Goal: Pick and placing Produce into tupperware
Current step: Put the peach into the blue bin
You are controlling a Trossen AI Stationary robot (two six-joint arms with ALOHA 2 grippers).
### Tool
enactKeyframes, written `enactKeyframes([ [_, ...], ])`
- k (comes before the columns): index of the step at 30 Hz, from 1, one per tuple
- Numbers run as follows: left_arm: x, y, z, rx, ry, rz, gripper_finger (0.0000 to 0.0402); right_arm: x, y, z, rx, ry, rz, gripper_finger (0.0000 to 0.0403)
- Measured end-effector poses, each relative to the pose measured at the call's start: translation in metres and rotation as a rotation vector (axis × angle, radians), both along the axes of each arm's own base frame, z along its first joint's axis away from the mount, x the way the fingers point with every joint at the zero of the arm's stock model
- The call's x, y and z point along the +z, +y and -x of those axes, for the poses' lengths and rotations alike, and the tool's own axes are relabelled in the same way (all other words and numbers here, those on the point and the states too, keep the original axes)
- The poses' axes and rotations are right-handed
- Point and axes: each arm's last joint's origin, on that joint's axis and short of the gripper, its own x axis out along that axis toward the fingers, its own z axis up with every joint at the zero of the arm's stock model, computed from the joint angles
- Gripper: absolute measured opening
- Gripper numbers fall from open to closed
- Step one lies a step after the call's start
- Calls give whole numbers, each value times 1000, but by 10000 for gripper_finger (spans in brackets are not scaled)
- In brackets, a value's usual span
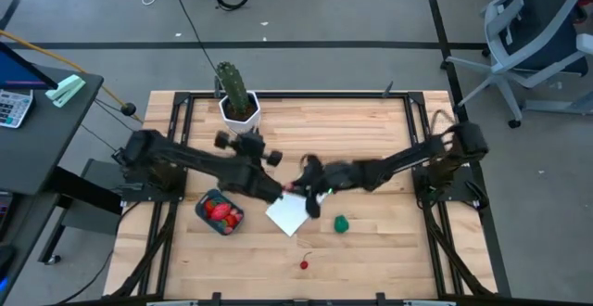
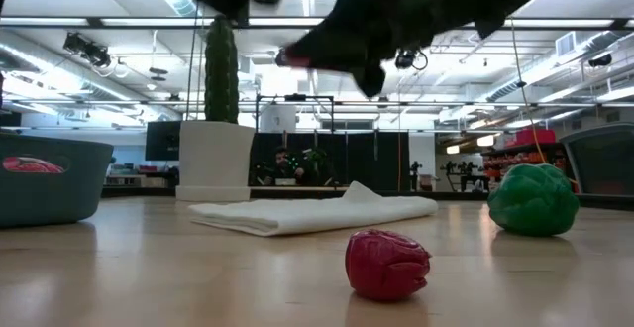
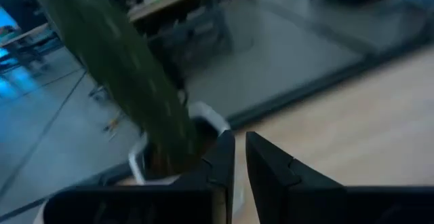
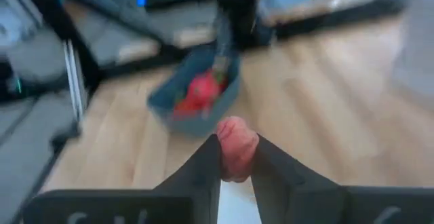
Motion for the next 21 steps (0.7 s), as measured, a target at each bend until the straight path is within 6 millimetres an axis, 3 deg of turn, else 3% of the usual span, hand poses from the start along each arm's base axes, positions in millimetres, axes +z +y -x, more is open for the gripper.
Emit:
enactKeyframes([
  [6, 91, 20, 16, -27, -82, -80, 48, -28, 39, -57, 71, 43, 43, 52],
  [12, 167, 39, 39, -68, -33, -39, 44, -21, 63, -131, 164, 46, 113, 60],
  [17, 199, 44, 52, -112, -83, 34, 46, -28, 69, -168, 174, 150, 142, 66],
  [21, 203, 46, 54, -124, -47, 23, 48, -33, 71, -185, 180, 161, 170, 66],
])
